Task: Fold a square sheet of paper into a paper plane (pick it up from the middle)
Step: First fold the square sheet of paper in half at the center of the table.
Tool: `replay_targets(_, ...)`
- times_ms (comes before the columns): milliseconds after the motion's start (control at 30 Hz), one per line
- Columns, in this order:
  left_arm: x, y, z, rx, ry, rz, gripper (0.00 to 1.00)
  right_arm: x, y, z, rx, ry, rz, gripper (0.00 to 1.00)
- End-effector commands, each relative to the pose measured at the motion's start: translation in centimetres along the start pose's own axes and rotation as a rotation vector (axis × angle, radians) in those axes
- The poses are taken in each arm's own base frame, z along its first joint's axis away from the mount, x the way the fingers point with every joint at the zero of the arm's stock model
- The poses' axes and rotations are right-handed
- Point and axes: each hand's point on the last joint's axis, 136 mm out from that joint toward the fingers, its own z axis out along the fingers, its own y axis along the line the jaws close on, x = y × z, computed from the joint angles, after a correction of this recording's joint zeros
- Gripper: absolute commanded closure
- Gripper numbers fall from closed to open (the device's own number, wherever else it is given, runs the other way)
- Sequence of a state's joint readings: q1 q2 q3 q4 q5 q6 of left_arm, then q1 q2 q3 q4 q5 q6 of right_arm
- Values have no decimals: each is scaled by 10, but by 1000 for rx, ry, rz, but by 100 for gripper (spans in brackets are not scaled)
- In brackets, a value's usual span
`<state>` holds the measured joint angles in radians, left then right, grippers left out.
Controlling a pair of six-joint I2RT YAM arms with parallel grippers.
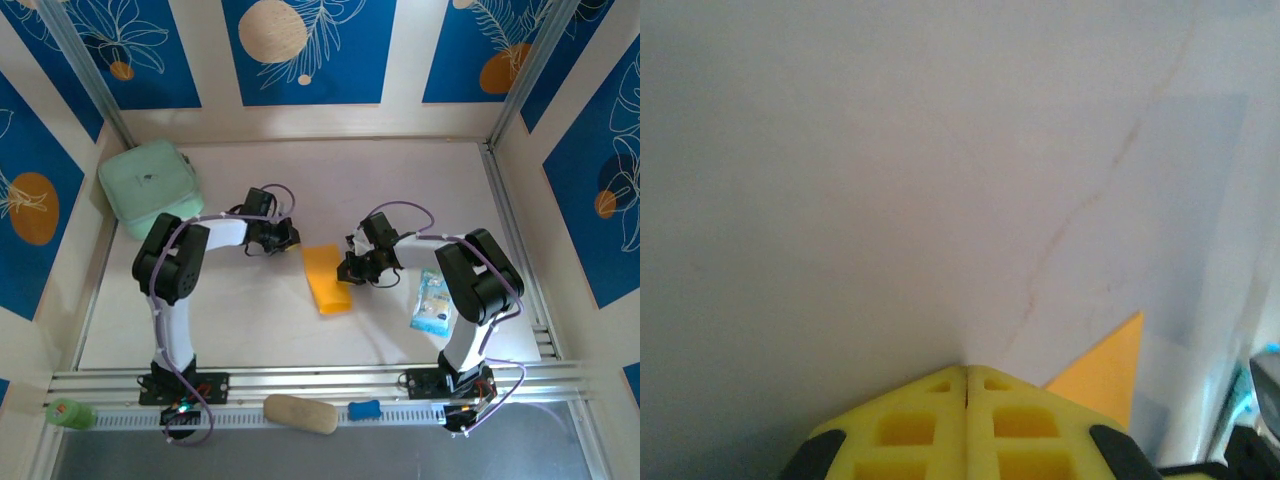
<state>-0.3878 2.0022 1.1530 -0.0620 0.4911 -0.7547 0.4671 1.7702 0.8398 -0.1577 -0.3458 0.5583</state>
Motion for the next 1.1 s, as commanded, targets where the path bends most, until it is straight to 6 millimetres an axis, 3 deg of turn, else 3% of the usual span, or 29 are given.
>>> replay_targets(0,-19,15,-15,-96,-85,-31,97,33,-43,9,150,82,99,100)
replay_targets(167,-10,-18,-38,-12,-92,27,96,32,-42,8,151,71,103,100)
replay_targets(300,17,-49,-48,111,-58,78,96,31,-41,7,151,62,113,100)
replay_targets(500,85,-65,-29,229,125,95,98,31,-42,6,165,63,111,100)
replay_targets(667,111,-74,-16,307,192,84,100,33,-44,5,173,64,110,100)
replay_targets(800,120,-64,-3,274,220,66,100,33,-44,5,174,66,112,100)
replay_targets(1067,143,3,9,42,260,59,100,34,-45,5,175,67,113,100)
